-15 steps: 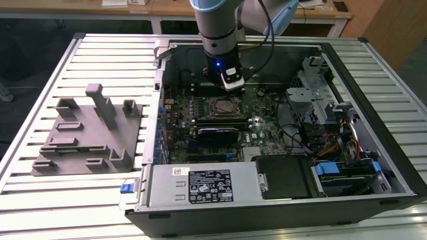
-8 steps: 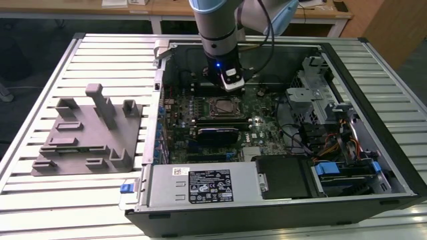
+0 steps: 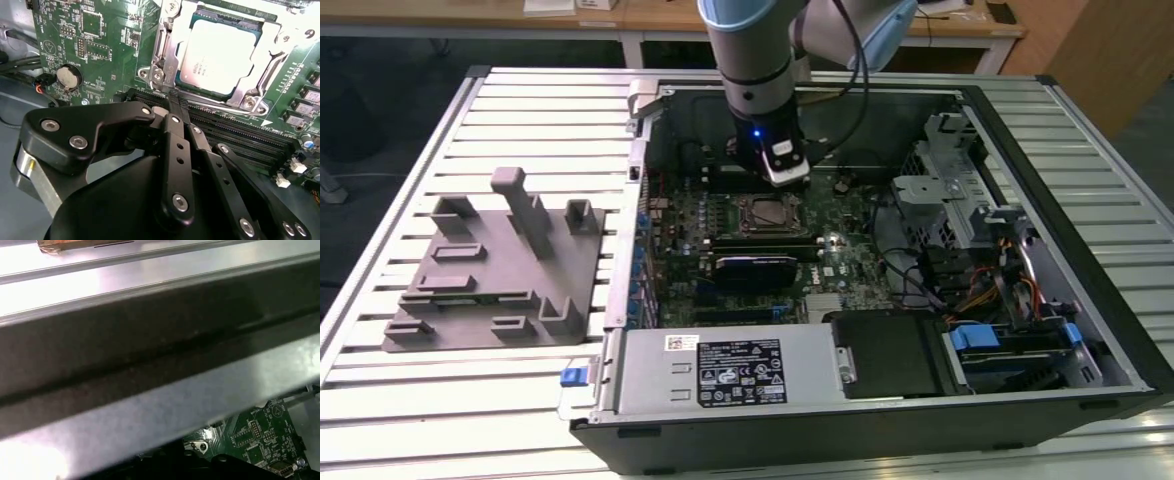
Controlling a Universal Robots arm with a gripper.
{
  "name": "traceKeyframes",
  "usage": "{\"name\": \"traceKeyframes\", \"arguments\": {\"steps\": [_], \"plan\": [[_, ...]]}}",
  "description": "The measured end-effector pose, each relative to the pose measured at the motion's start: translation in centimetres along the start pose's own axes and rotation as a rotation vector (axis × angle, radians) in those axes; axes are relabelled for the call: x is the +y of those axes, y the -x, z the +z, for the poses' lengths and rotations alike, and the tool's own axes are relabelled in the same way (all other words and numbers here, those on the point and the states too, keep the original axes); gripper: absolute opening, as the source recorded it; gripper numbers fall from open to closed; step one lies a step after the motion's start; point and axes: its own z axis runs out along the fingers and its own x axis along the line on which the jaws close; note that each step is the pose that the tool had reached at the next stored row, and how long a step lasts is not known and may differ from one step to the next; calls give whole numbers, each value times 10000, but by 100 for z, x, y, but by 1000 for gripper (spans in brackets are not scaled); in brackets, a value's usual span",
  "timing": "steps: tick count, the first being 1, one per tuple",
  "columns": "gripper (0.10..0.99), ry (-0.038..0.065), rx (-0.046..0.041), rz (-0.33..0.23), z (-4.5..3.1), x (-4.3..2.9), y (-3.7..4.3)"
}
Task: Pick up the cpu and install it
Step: 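Install the first cpu locking lever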
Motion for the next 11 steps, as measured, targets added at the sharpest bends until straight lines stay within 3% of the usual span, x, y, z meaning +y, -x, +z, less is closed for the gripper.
{"name": "traceKeyframes", "arguments": {"steps": [11], "plan": [[106, 25, 9, 8, 26, -27, 39]]}}
